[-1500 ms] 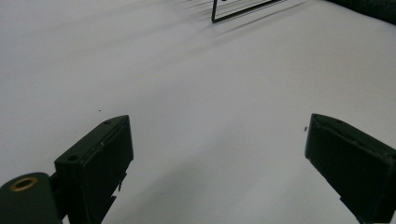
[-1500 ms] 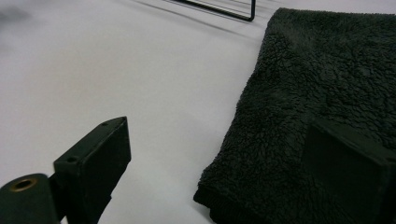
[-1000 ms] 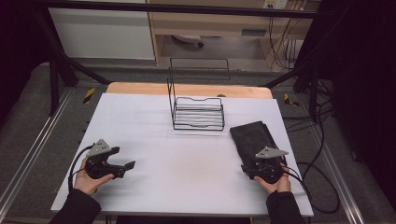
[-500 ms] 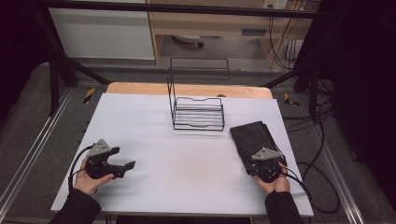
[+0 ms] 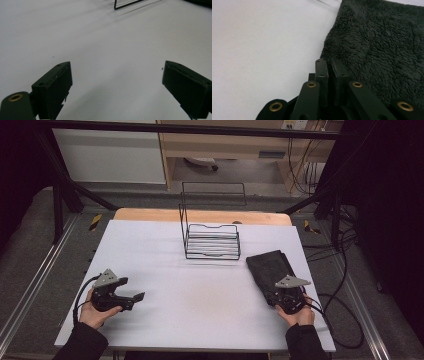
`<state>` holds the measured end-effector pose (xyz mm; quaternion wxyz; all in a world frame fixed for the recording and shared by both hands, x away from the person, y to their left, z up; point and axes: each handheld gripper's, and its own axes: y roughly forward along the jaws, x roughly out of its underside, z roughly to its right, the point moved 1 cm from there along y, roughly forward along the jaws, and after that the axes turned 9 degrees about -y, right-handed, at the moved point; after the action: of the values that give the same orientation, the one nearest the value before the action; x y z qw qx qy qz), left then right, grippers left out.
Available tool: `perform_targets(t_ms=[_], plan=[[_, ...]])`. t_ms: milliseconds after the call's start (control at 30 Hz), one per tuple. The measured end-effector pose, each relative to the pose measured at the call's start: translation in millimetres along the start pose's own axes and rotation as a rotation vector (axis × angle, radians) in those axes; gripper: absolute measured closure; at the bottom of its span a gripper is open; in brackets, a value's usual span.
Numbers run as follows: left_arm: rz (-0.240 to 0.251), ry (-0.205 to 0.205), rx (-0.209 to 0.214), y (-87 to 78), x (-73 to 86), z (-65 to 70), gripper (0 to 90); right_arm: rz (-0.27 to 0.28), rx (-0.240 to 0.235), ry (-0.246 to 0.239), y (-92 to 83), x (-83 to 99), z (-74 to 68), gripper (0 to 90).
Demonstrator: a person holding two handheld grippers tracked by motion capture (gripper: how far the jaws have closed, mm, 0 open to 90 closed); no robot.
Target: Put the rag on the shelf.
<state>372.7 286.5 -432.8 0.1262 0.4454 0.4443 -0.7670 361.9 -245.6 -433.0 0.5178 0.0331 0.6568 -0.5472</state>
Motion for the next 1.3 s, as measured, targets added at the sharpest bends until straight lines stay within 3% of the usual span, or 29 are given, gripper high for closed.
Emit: perform_targets(t_ms=[133,300,567,633,833,967,1100,1167,1300], plan=[[-0.001,0.000,0.000,0.2,0.0,0.0,9.1,0.015,-0.032,0.007,-2.9,-2.8,-3.6,85.3],[-0.001,0.000,0.000,0.1,-0.1,0.2,9.1,0.032,-0.111,0.009,-1.6,-11.6,-19.3,85.3],[0.002,-0.003,-0.003,-0.4,-0.2,0.3,9.1,0.033,-0.179,0.011,-4.2,-15.6,-31.7,85.3],[0.003,-0.005,-0.005,-0.7,-0.4,-0.2,9.1,0.021,-0.205,-0.012,-6.3,-15.2,-37.2,85.3],[0.003,-0.003,-0.008,-0.8,-0.6,0.5,9.1,-0.026,-0.213,-0.046,-3.1,-9.5,-44.4,84.4],[0.002,-0.002,-0.009,-1.3,-0.7,-0.1,9.1,-0.036,-0.238,-0.054,0.8,-10.3,-46.6,77.8],[0.001,-0.005,-0.014,-0.1,-0.5,-0.2,9.0,0.035,-0.203,-0.060,-0.8,-20.7,-46.5,62.5],[-0.002,-0.002,-0.015,0.2,-0.5,-0.2,9.0,0.053,-0.156,-0.067,3.9,-28.3,-44.9,55.2],[0.002,-0.004,-0.013,0.0,-0.7,-0.3,9.0,0.044,-0.104,-0.065,23.6,-41.6,-37.8,50.5]])
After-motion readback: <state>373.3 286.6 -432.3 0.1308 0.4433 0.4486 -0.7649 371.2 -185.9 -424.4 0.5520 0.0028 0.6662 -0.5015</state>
